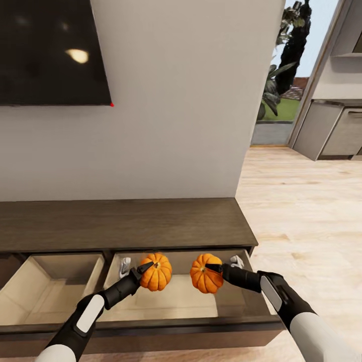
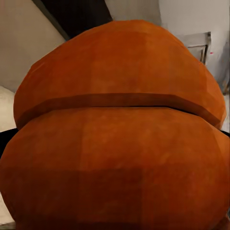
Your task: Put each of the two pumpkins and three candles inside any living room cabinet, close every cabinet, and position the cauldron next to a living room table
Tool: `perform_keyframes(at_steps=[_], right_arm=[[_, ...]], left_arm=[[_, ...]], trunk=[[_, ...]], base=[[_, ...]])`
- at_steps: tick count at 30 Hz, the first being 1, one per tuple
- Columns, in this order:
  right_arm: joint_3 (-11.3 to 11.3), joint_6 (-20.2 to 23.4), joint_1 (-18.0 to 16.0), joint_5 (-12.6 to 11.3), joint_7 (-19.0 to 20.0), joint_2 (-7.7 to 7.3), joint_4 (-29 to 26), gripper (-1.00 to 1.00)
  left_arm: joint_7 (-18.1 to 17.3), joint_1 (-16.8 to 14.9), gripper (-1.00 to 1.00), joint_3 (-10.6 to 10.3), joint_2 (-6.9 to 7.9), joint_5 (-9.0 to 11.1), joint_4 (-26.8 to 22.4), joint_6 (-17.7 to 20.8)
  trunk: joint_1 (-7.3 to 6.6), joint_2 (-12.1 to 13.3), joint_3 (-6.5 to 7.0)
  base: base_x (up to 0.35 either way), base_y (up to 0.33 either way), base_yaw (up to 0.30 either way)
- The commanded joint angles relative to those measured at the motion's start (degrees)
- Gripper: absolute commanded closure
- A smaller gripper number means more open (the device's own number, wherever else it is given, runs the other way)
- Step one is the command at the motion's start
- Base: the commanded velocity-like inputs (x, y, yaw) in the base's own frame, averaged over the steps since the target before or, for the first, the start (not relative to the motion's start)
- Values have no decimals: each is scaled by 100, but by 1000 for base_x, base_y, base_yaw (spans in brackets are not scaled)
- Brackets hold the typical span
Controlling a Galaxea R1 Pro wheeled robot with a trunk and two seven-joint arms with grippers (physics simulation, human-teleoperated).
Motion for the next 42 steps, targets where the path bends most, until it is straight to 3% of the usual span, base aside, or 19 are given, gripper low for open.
perform_keyframes(at_steps=[1,6,7,10,17,24,29,34,40,42], right_arm=[[-2,-17,-1,-15,-6,8,13,100],[-1,-69,-1,14,-250,170,284,100],[-7,-585,6,27,-620,269,418,100],[1,-770,8,47,-644,255,430,100],[-9,-812,27,58,-684,259,493,100],[8,-848,27,55,-952,280,1012,100],[7,-857,25,64,-1236,283,1213,100],[7,-858,25,60,-1263,289,1231,100],[21,-858,25,60,-1262,296,1225,100],[124,-895,25,70,-1262,301,1206,100]], left_arm=[[-13,-2,100,16,-6,-79,64,-32],[-3,-2,100,14,19,-238,148,-163],[-5,-2,100,3,-15,-253,339,-173],[-9,-2,100,9,28,-374,418,-187],[-11,-2,100,13,38,-448,449,-210],[-10,-2,100,0,32,-455,658,-711],[-10,-2,100,-8,25,-469,681,-743],[-10,-2,100,6,-16,-736,684,-754],[-10,-2,100,9,-29,-769,683,-755],[-10,-2,100,9,-29,-771,683,-755]], trunk=[[0,0,1],[0,0,1],[0,0,1],[0,0,1],[0,0,1],[0,0,1],[0,0,1],[0,0,1],[0,0,1],[0,0,1]], base=[[48,-17,0],[30,-5,0],[50,0,0],[12,0,0],[1,0,0],[0,0,0],[20,-9,0],[136,-84,0],[11,-7,0],[1,0,0]])
